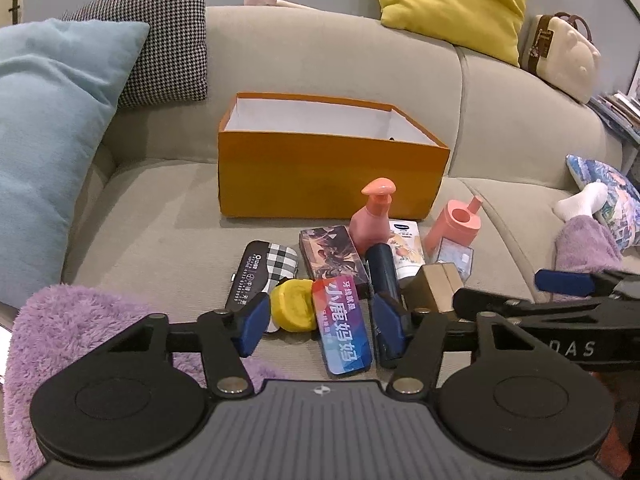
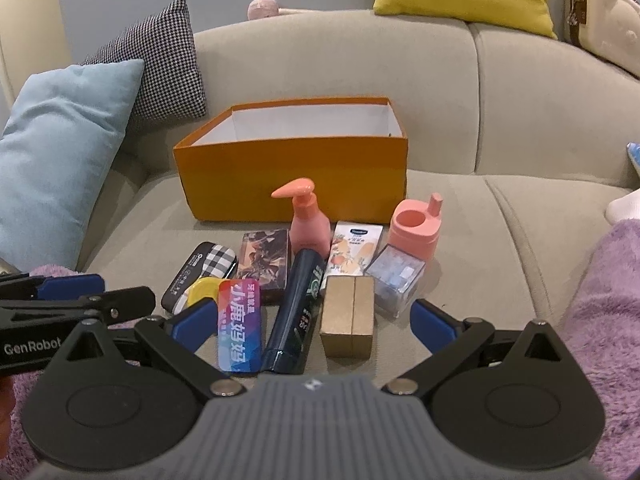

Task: Organize rigid objects
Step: 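Move both tools toward the items in front of the orange box, then grasp the black plaid glasses case with the left tool while the right tool grasps the anime card box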

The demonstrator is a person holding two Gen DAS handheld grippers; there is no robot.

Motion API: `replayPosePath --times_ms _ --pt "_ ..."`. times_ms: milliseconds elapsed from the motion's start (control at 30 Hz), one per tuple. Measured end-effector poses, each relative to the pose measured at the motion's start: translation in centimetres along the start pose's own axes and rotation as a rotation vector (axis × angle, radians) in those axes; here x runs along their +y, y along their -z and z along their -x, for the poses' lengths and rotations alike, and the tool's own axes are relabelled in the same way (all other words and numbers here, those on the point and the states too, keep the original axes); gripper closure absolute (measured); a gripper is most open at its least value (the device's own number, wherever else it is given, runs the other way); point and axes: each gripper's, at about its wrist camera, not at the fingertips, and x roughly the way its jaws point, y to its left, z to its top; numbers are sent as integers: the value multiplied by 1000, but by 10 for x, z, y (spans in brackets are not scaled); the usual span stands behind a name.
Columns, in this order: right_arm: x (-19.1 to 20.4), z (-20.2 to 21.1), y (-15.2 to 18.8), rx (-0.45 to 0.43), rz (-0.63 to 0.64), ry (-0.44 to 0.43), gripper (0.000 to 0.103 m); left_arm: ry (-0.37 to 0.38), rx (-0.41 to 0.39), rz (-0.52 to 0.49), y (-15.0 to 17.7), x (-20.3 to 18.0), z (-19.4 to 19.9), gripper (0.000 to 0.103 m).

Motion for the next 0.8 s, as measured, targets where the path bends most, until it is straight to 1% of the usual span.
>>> replayPosePath --times_ms 67,133,167,200,300,400,467,533,567,600,633,667,733,800 --pt "0 -6 -1 14 -7 -27 2 9 15 6 -1 3 -4 44" --pt "2 -12 -1 17 -2 -38 3 29 44 15 -1 6 -9 47" --pt "4 -15 -1 18 6 -41 4 33 54 5 -1 8 -12 47" --pt "6 -18 -2 21 16 -42 9 36 54 -6 -1 9 -15 46" --pt "8 -31 -6 40 30 -48 16 53 69 -11 -3 16 -22 47" --pt "11 -46 -12 81 41 -75 30 62 71 -11 -8 24 -31 47" --pt "13 -58 -18 105 52 -93 34 67 81 -3 -13 32 -40 47" --pt "14 -71 -25 111 63 -93 36 52 98 22 -20 42 -51 47" --pt "15 -77 -30 114 68 -88 37 27 108 14 -25 45 -58 47" --pt "16 -84 -35 119 71 -85 40 15 118 17 -29 49 -64 47" --pt "17 -92 -40 128 72 -86 44 7 131 29 -33 55 -71 47" --pt "17 -100 -45 142 71 -93 45 7 156 54 -37 61 -79 48" --pt "18 -118 -55 172 73 -109 45 21 212 124 -42 76 -96 49" --pt "19 -136 -64 214 83 -119 45 52 266 178 -46 89 -113 49"
